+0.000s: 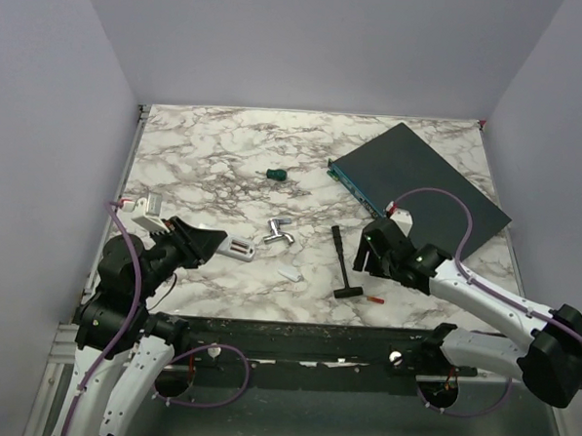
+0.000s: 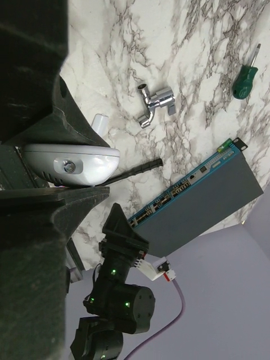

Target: Load the batteries into the remote control

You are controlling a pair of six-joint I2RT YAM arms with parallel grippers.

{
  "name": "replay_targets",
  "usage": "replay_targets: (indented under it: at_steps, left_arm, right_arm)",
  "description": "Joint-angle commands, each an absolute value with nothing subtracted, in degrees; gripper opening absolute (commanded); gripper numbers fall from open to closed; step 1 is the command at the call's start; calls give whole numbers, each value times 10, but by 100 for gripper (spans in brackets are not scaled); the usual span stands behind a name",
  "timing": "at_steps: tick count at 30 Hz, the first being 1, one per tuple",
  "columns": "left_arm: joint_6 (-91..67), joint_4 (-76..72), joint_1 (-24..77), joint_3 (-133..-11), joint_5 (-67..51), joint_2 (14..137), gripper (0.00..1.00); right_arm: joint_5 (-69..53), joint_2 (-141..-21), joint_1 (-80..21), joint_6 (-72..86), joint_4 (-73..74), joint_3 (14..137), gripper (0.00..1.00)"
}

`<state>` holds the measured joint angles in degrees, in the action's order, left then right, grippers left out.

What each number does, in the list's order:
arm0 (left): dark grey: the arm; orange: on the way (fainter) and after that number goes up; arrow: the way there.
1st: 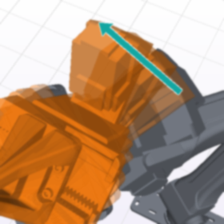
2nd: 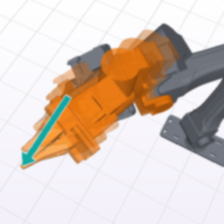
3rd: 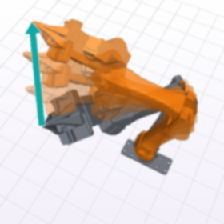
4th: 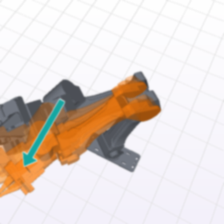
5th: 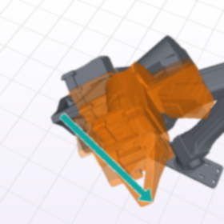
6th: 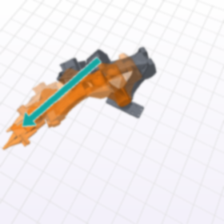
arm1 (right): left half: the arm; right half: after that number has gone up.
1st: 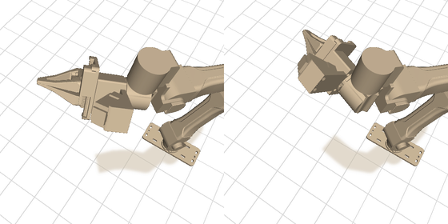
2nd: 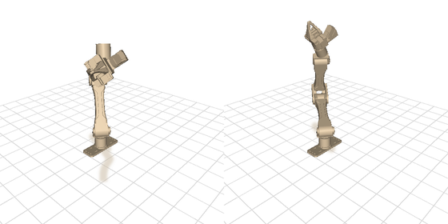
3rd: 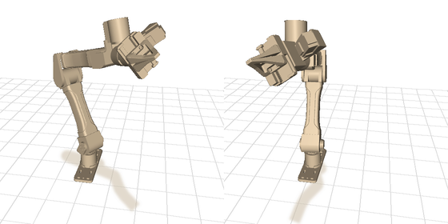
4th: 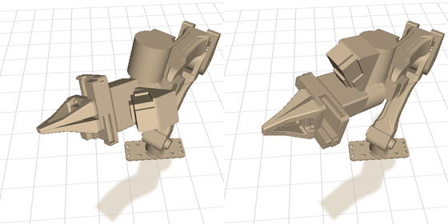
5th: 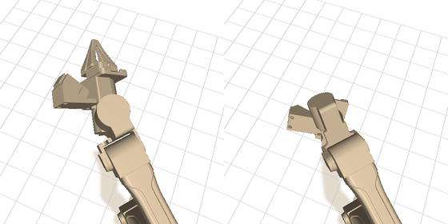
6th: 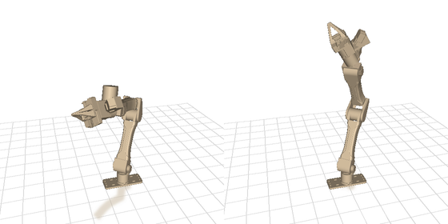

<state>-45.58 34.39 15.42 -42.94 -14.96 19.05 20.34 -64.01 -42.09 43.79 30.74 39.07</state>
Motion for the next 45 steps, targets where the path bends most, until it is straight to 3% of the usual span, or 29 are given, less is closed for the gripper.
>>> replay_targets:
  at_steps: [1, 8, 16, 23, 30, 45]
  left_arm:
    - [-454, 330, 151, -428, -173, 191, 0]
    - [-471, 296, 151, -409, -202, 203, 0]
    - [-472, 295, 151, -414, -208, 203, 0]
    - [-471, 307, 151, -408, -201, 185, 0]
    - [-478, 289, 151, -390, -213, 185, 0]
    - [-462, 284, 151, -389, -219, 192, 0]
  right_arm:
    - [178, -623, -419, 523, 389, 386, 71]
    - [158, -532, -419, 576, 419, 339, 70]
    - [117, -538, -419, 601, 402, 296, 64]
    - [160, -507, -420, 664, 461, 292, 68]
    - [180, -522, -420, 691, 496, 283, 68]
    - [166, -578, -420, 672, 428, 282, 67]
